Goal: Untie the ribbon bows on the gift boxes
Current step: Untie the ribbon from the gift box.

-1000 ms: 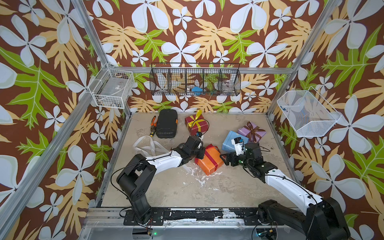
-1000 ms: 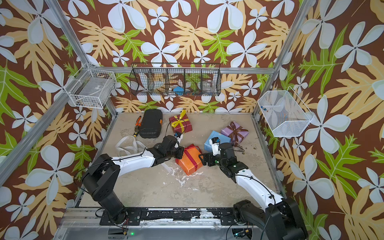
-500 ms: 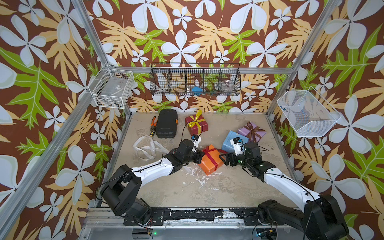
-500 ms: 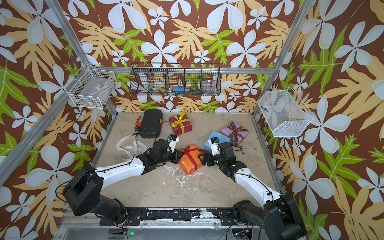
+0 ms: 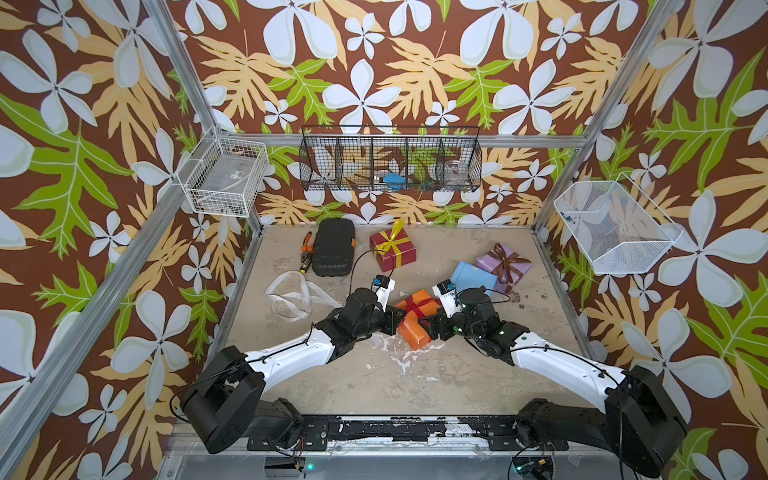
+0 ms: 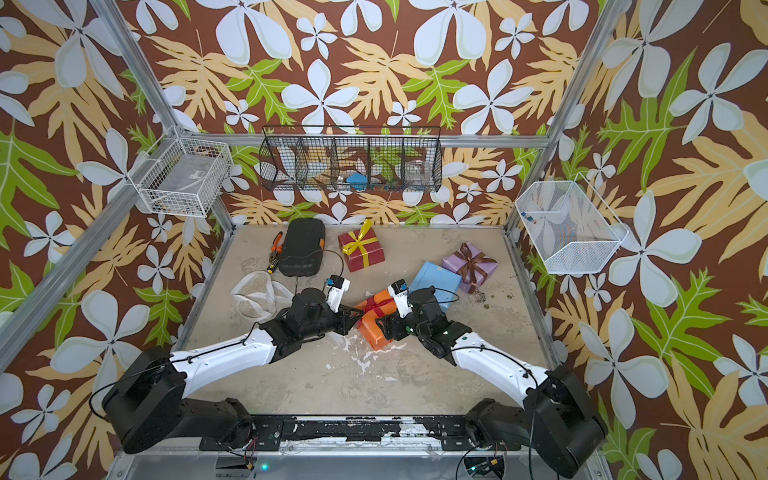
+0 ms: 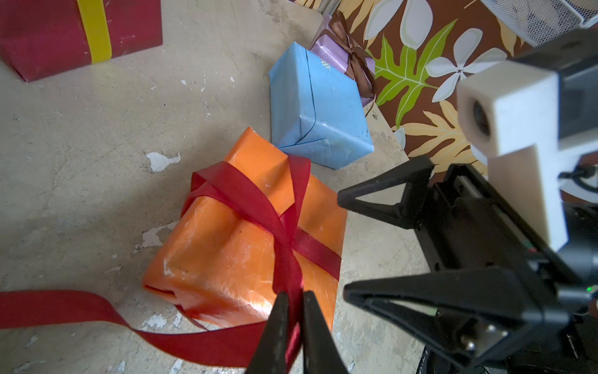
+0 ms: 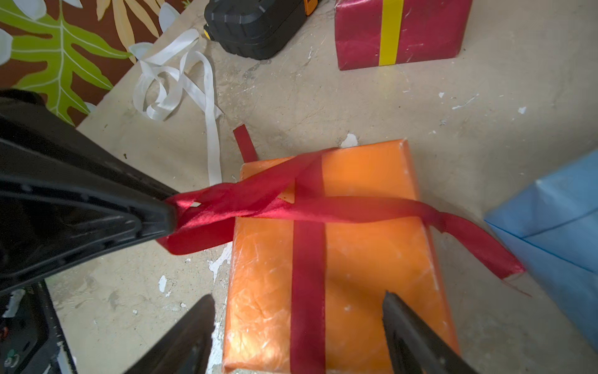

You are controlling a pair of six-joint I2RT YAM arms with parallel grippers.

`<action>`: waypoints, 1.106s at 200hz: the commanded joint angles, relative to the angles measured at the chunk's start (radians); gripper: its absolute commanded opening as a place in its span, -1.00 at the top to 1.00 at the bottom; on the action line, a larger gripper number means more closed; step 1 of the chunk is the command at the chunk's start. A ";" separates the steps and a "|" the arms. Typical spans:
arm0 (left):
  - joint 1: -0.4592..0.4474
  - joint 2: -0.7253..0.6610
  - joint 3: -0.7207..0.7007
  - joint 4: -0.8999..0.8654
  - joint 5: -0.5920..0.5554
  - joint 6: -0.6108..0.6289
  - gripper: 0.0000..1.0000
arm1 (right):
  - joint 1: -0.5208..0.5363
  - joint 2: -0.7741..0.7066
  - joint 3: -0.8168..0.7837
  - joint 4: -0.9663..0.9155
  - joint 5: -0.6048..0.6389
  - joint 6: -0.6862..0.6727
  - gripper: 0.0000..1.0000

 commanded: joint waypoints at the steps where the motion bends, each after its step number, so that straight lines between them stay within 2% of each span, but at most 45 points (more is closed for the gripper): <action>1: 0.001 0.005 0.008 0.025 0.020 0.000 0.73 | 0.034 0.043 0.013 0.070 0.116 -0.030 -0.63; 60: 0.000 -0.001 -0.016 0.052 0.043 -0.017 0.73 | 0.062 0.208 0.074 0.292 0.312 -0.028 -0.82; 81: 0.000 -0.010 -0.027 0.049 0.034 -0.014 0.73 | 0.061 0.256 0.110 0.345 0.388 -0.014 -0.85; 113: 0.001 -0.019 -0.034 0.032 0.015 -0.008 0.73 | 0.062 0.327 0.162 0.430 0.415 0.000 -0.85; 138: 0.001 -0.034 -0.060 0.028 0.006 -0.011 0.78 | 0.055 0.393 0.236 0.414 0.506 -0.009 -0.87; 151: 0.001 -0.050 -0.082 0.027 -0.004 -0.014 0.78 | 0.039 0.418 0.266 0.411 0.508 -0.009 -0.88; 170: 0.001 -0.078 -0.114 0.020 -0.029 -0.012 0.78 | 0.008 0.437 0.318 0.349 0.433 0.005 -0.87; 189: 0.007 -0.097 -0.129 -0.004 -0.072 0.000 0.78 | 0.003 0.401 0.321 0.298 0.394 -0.015 -0.85; 197: 0.013 -0.099 -0.133 -0.008 -0.077 0.001 0.73 | 0.002 0.374 0.312 0.276 0.356 -0.020 -0.85; 206: 0.021 -0.097 -0.134 -0.005 -0.069 0.002 0.56 | 0.002 0.340 0.307 0.235 0.297 -0.020 -0.83; 221: 0.025 -0.085 -0.125 -0.005 -0.066 0.009 -0.01 | 0.001 0.283 0.295 0.155 0.183 0.003 -0.78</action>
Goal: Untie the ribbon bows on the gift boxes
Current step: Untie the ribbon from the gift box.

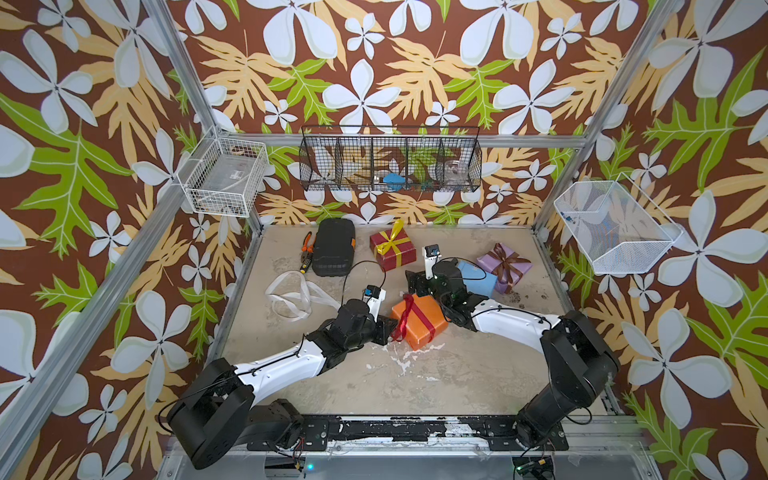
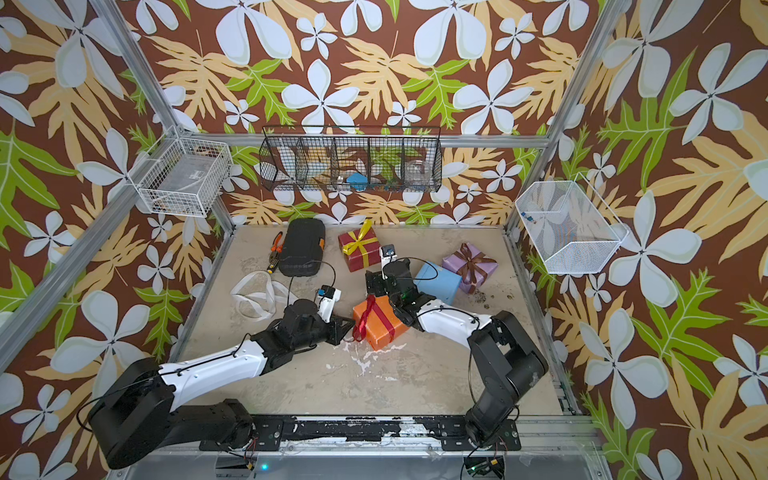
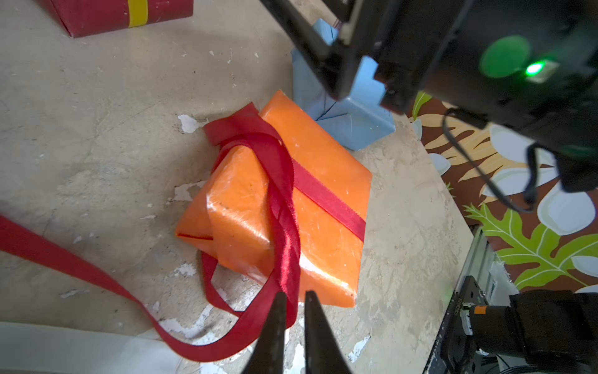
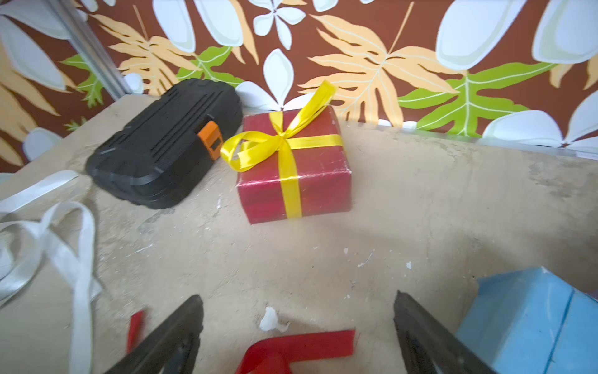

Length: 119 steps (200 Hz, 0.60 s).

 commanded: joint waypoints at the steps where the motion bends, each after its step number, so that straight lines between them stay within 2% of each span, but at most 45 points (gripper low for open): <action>1: 0.007 0.010 0.007 -0.004 -0.018 0.015 -0.05 | -0.001 -0.069 -0.012 -0.122 -0.181 0.017 -0.77; 14: 0.008 0.023 0.006 0.017 -0.015 0.018 -0.38 | 0.000 -0.117 -0.042 -0.167 -0.266 0.059 -0.68; 28: 0.009 0.041 -0.010 0.087 0.023 0.017 -0.60 | 0.000 -0.164 -0.078 -0.204 -0.338 0.105 -0.46; 55: 0.009 0.128 0.000 0.205 0.144 0.006 -0.64 | -0.001 -0.249 -0.169 -0.209 -0.399 0.172 -0.26; 75: 0.008 0.205 0.037 0.228 0.152 0.013 -0.63 | 0.000 -0.304 -0.213 -0.214 -0.407 0.188 -0.22; 88: 0.007 0.250 0.068 0.222 0.121 0.016 -0.59 | 0.000 -0.331 -0.230 -0.215 -0.410 0.189 -0.21; 100: 0.007 0.285 0.103 0.191 0.078 0.026 -0.45 | 0.000 -0.347 -0.237 -0.222 -0.401 0.189 -0.21; 108: 0.009 0.301 0.119 0.176 0.045 0.027 -0.28 | 0.000 -0.353 -0.242 -0.226 -0.395 0.190 -0.21; 119: 0.009 0.310 0.129 0.160 0.001 0.030 0.10 | 0.000 -0.357 -0.249 -0.222 -0.388 0.189 -0.21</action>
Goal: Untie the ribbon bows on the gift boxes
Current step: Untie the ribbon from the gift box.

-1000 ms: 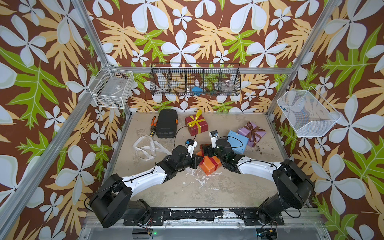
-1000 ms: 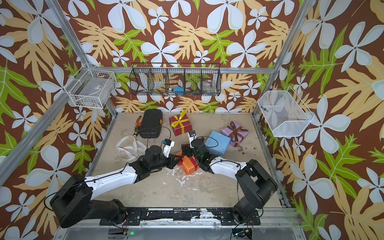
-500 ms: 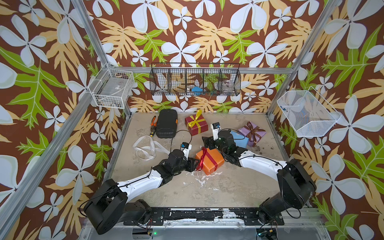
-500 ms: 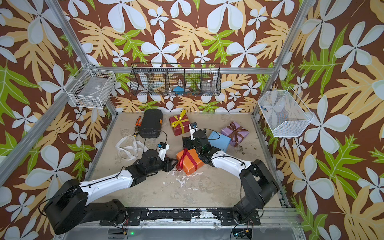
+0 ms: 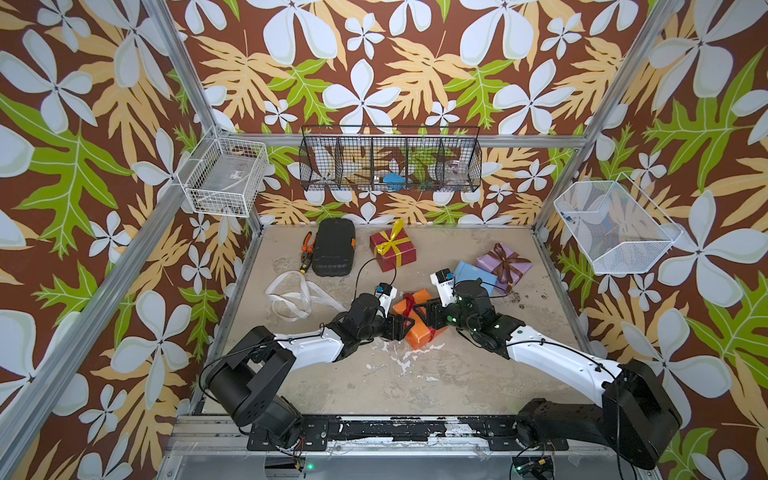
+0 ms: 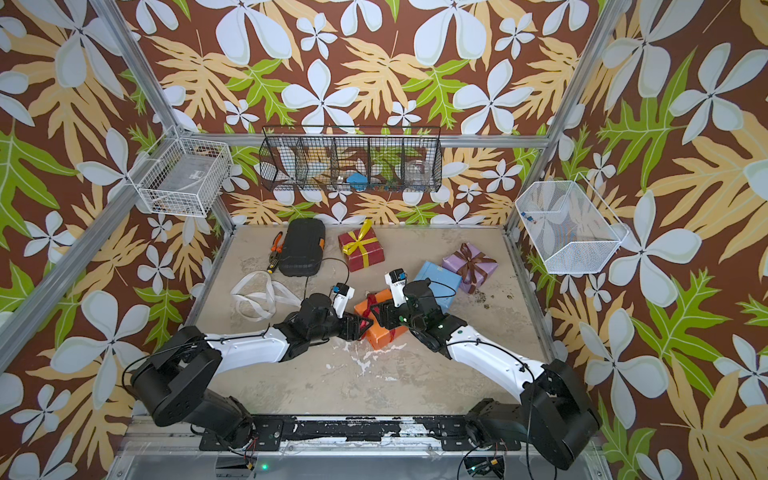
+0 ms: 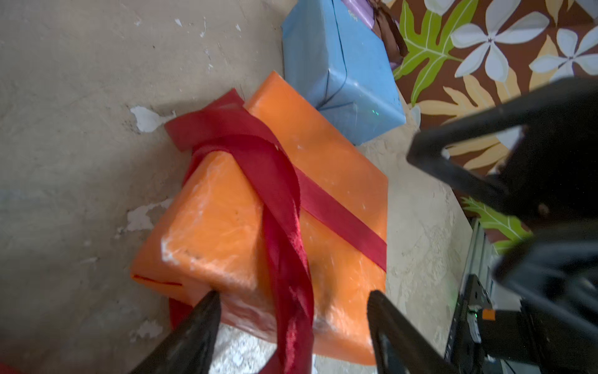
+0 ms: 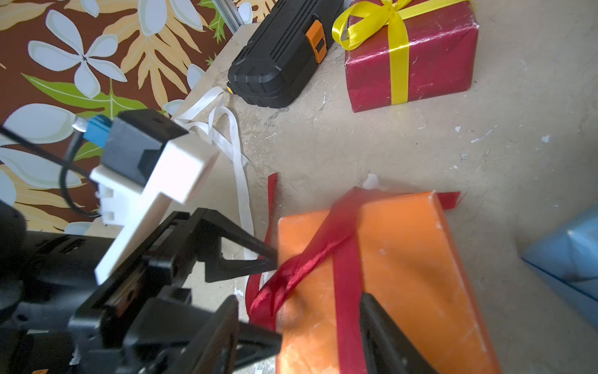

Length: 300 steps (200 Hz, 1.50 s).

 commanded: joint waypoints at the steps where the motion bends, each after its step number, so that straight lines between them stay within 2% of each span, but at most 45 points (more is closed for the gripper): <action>1: 0.001 0.023 0.029 -0.012 -0.089 0.024 0.12 | 0.000 -0.013 -0.011 -0.002 -0.003 0.010 -0.21; 16: 0.001 0.016 0.028 -0.033 -0.110 0.033 0.74 | 0.001 -0.009 -0.015 -0.001 -0.003 0.012 -0.21; 23: 0.002 0.004 0.022 -0.038 -0.113 0.036 0.88 | 0.001 -0.005 -0.021 0.004 0.001 0.011 -0.21; 48: 0.001 -0.045 -0.010 -0.062 -0.148 0.049 1.00 | 0.001 0.021 -0.040 0.014 0.039 0.010 -0.21; 81: 0.019 -0.097 -0.039 -0.158 -0.295 0.061 1.00 | -0.001 0.054 -0.069 0.019 0.096 0.021 -0.21; 97: 0.038 -0.131 -0.070 -0.199 -0.372 0.051 0.82 | -0.009 0.071 -0.079 0.017 0.101 0.029 -0.21; 115: 0.080 -0.166 -0.114 -0.232 -0.420 0.041 0.81 | -0.025 0.080 -0.092 0.024 0.101 0.040 -0.19; 139: 0.146 -0.233 -0.174 -0.245 -0.431 0.034 0.78 | -0.039 0.087 -0.101 0.026 0.105 0.042 -0.18; 181: 0.181 -0.316 -0.194 -0.274 -0.526 0.042 0.73 | -0.042 0.096 -0.100 0.028 0.094 0.048 -0.18; 214: 0.241 -0.369 -0.194 -0.292 -0.569 0.024 0.72 | -0.042 0.097 -0.089 0.022 0.086 0.047 -0.18; 236: 0.252 -0.418 -0.219 -0.255 -0.515 0.023 0.67 | -0.042 0.103 -0.084 0.019 0.076 0.044 -0.18; 244: 0.252 -0.419 -0.217 -0.250 -0.493 0.022 0.57 | -0.041 0.106 -0.078 0.015 0.073 0.041 -0.18; 266: 0.252 -0.366 -0.187 -0.213 -0.323 0.048 0.02 | -0.041 0.111 -0.064 0.010 0.052 0.035 -0.19; 272: 0.250 -0.335 -0.169 -0.217 -0.290 0.052 -0.08 | -0.042 0.110 -0.062 0.011 0.051 0.035 -0.20; 300: 0.241 -0.155 -0.051 -0.324 -0.304 0.070 -0.39 | -0.041 0.105 -0.060 0.022 0.038 0.039 -0.22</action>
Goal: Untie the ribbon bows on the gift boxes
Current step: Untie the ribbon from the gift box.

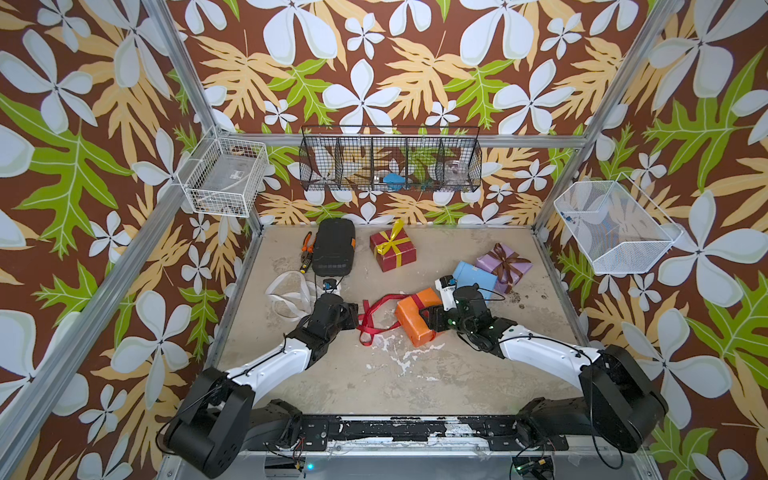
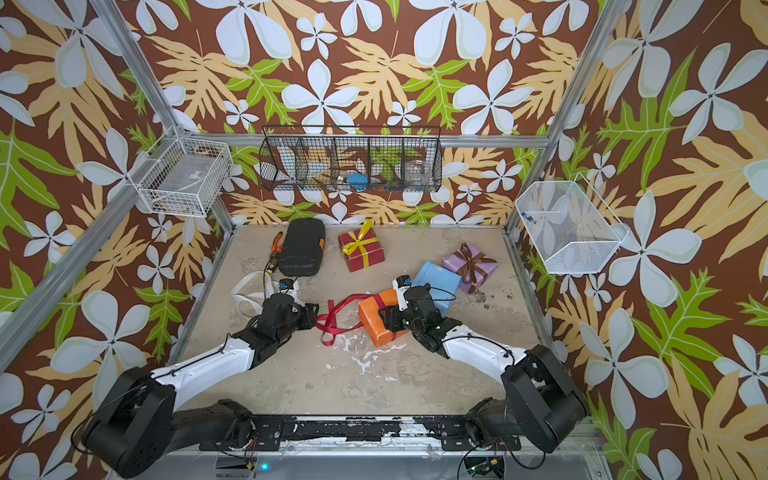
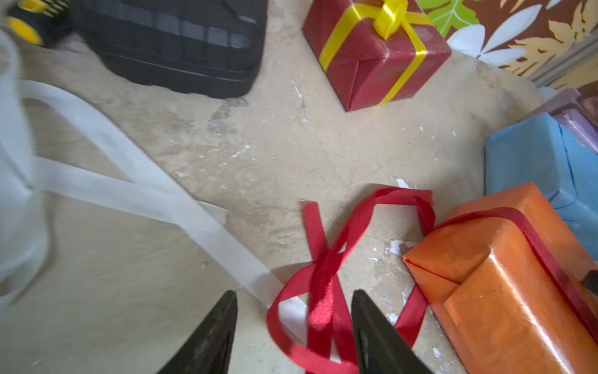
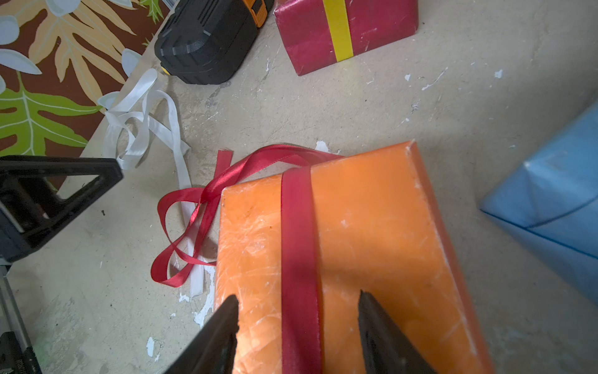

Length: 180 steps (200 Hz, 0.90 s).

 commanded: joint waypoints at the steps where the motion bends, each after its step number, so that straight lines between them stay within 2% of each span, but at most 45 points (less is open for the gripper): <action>1: -0.006 0.105 0.066 -0.068 0.046 0.027 -0.41 | -0.001 -0.001 0.003 -0.041 -0.022 0.008 -0.23; 23: -0.010 0.188 0.091 -0.093 0.046 0.018 -0.54 | 0.000 -0.007 0.002 -0.036 -0.026 0.010 -0.24; 42: -0.010 0.224 0.084 -0.085 0.053 0.004 -0.53 | 0.000 -0.010 0.003 -0.035 -0.026 0.010 -0.25; 60: -0.010 0.243 0.079 -0.083 0.073 -0.003 -0.45 | 0.000 -0.015 0.003 -0.035 -0.026 0.009 -0.26; 80: -0.018 0.242 0.068 -0.082 0.096 -0.006 -0.17 | -0.001 -0.021 -0.001 -0.034 -0.020 0.006 -0.27; 110: -0.029 0.193 0.030 -0.097 0.103 -0.010 0.42 | 0.000 -0.021 -0.011 -0.028 -0.017 0.008 -0.28; 140: -0.029 0.107 -0.017 -0.113 0.031 -0.009 0.99 | 0.000 -0.014 -0.015 -0.021 -0.018 0.009 -0.27; 180: -0.018 -0.080 -0.060 -0.088 -0.164 -0.028 1.00 | -0.001 -0.001 -0.015 -0.023 -0.017 0.006 -0.27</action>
